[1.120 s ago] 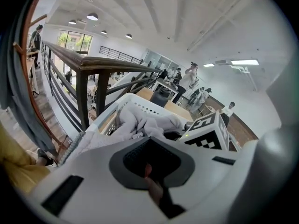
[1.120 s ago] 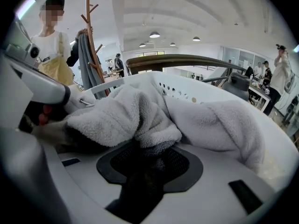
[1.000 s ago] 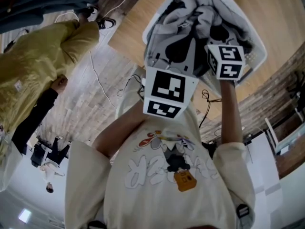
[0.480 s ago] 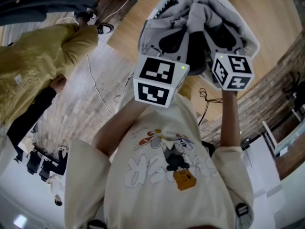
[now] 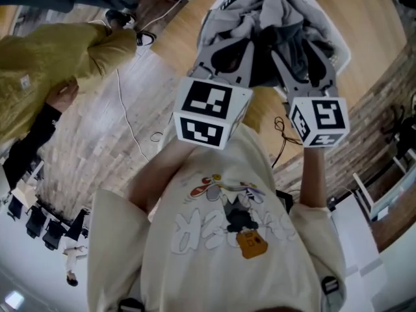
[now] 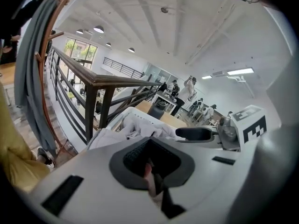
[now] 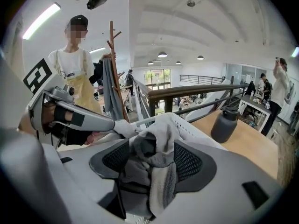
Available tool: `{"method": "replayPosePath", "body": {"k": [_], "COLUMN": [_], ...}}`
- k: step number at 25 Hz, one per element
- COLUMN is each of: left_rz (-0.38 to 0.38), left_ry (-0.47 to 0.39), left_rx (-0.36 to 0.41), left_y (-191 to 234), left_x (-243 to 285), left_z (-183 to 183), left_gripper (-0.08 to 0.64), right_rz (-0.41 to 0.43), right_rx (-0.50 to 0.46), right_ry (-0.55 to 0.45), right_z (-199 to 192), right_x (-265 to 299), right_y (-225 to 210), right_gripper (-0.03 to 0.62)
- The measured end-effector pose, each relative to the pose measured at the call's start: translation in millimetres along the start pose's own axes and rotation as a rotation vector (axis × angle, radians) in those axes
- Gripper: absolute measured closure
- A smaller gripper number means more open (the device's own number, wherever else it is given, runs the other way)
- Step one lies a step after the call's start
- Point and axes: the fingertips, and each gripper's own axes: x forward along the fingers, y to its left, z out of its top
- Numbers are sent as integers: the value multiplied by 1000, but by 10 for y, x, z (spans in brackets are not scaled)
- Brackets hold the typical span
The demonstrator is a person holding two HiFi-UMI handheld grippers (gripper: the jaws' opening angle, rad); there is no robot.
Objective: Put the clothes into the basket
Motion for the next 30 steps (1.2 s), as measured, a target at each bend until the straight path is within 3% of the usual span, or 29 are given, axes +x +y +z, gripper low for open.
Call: {"method": "replayPosePath", "body": {"k": [7,17,23,25,26,27,30], "left_rz": [21,109,172,181,184,186,181], "left_ry": [-36,-66,-99,-104,-106,-108,-101], "left_rx": [-4,-52,-99,-108,-113,-119,-132], "left_y": [-60,110,266,298,310,323,349], "left_x": [-374,-763,-986,-1036,-1047,-1045,-977], "left_z": [-130,-368,-493,-516,-526,-533,-541], "left_gripper": [558,558,558,558,558,558,558], "right_rz": [19,160,270,263,244,224,197], "right_rx": [-20,-146,-200,-247,-274,-292,-294], "right_ry": [-30,-27,30,81,98,105,98], "right_z": [-2,-20,-196,-314,-352,-368,-335], "right_x": [-213,-241,-58,17,39,51,62], "right_y": [291,920,1332,1379,1370,1348,1271], "right_gripper": [301,301,302,310,363,467,513]}}
